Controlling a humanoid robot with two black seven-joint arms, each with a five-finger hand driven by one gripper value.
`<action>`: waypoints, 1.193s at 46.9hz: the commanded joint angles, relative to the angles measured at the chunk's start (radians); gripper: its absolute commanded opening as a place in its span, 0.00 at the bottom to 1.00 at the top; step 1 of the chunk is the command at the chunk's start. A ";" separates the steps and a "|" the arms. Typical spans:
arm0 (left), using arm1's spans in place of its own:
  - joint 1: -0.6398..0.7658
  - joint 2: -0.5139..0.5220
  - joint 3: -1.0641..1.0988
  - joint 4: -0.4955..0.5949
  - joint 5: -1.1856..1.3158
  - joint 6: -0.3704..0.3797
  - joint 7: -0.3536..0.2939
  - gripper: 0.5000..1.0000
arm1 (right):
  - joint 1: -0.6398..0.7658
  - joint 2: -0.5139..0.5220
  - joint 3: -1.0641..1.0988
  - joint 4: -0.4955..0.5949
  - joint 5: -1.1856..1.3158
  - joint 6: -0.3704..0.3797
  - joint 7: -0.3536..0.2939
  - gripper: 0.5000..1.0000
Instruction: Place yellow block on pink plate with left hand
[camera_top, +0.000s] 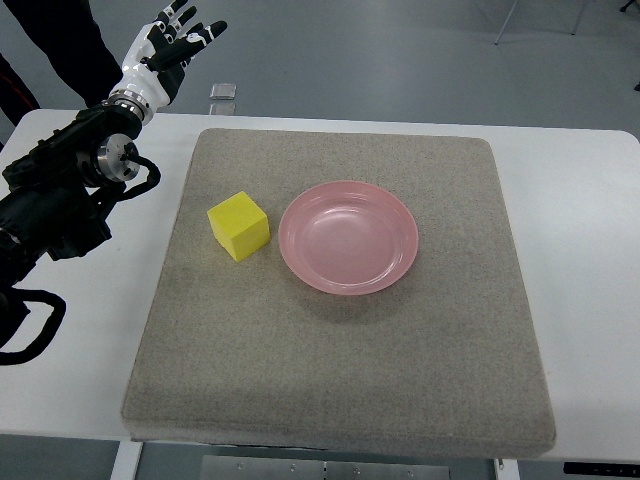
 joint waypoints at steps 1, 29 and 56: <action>0.001 0.005 0.000 -0.003 0.000 0.000 0.000 0.98 | 0.000 0.000 0.000 0.000 0.000 0.000 0.000 0.85; -0.025 0.017 0.006 -0.007 0.003 0.009 0.006 0.98 | 0.000 0.000 0.000 0.000 0.000 0.000 0.001 0.85; -0.020 0.067 0.056 -0.072 0.017 0.006 0.015 0.98 | 0.000 0.000 0.000 0.000 0.000 0.000 0.001 0.85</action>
